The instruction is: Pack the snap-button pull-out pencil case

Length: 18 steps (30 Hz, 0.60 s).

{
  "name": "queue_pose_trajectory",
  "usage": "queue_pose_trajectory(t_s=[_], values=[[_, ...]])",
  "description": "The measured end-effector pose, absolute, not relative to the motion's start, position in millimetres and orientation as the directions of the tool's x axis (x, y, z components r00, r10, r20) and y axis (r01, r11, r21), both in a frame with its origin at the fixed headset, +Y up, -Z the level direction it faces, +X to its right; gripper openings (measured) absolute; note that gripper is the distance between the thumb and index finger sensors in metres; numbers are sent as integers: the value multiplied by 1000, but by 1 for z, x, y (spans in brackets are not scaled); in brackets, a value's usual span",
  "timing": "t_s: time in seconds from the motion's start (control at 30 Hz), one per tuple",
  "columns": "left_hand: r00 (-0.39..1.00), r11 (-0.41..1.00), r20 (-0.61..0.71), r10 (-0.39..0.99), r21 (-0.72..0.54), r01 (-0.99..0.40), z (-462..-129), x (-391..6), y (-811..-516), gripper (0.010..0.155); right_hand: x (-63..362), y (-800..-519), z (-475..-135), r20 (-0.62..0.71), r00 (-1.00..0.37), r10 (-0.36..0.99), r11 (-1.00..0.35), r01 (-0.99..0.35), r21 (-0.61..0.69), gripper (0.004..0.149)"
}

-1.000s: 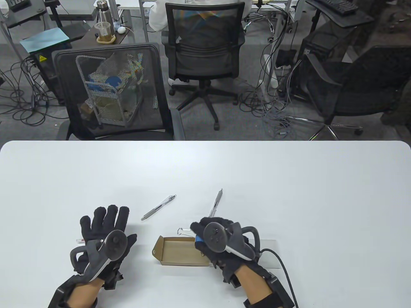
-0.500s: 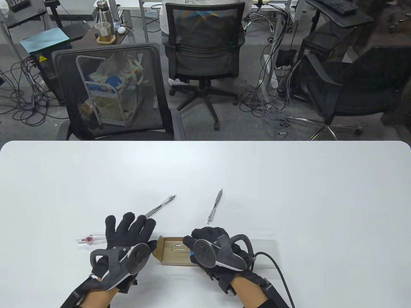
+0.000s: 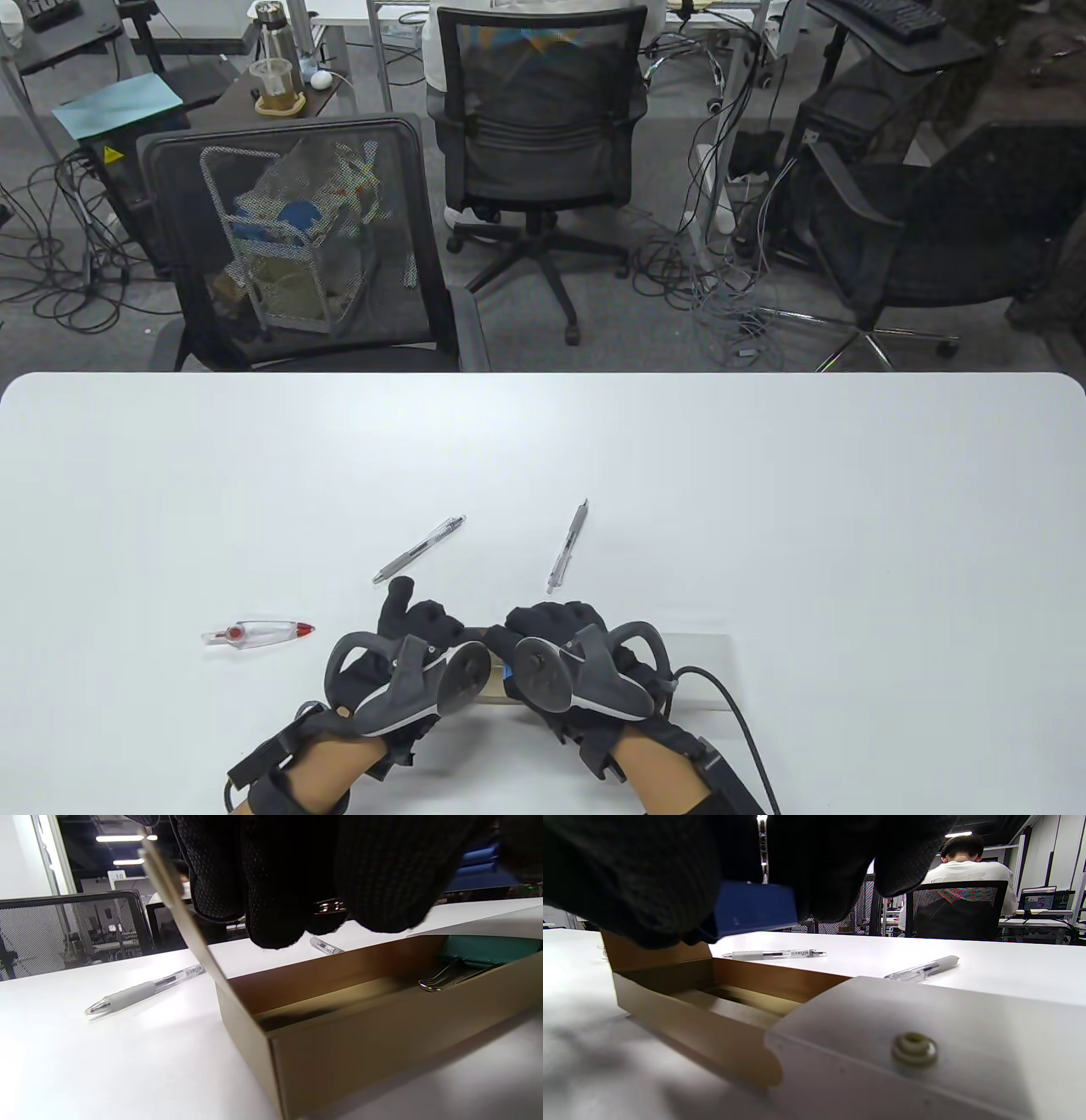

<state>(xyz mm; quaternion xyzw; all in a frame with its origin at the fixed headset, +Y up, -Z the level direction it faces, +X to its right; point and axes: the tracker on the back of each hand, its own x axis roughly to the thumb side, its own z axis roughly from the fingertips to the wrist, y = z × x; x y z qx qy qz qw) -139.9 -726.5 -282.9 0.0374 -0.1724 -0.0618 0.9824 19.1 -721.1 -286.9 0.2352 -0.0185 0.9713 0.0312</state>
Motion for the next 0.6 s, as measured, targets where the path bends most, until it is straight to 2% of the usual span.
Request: queue_pose_trajectory(t_s=[0.2, 0.3, 0.4, 0.5, 0.6], values=[[934, 990, 344, -94, 133, 51, -280, -143, -727, 51, 25, -718, -288, 454, -887, 82, -996, -92, -1, 64], [937, 986, 334, -106, 159, 55, -278, -145, -727, 51, 35, -713, -290, 445, -892, 78, -996, -93, -12, 71], [939, 986, 327, -107, 155, 59, -278, -146, -728, 51, 61, -711, -297, 400, -913, 81, -995, -53, 81, 83], [941, 987, 320, -111, 148, 66, -279, -147, -728, 51, 87, -720, -305, 337, -937, 91, -972, -11, 234, 93], [944, 988, 311, -112, 140, 71, -280, -149, -728, 51, 105, -735, -312, 299, -953, 57, -963, 26, 269, 97]])
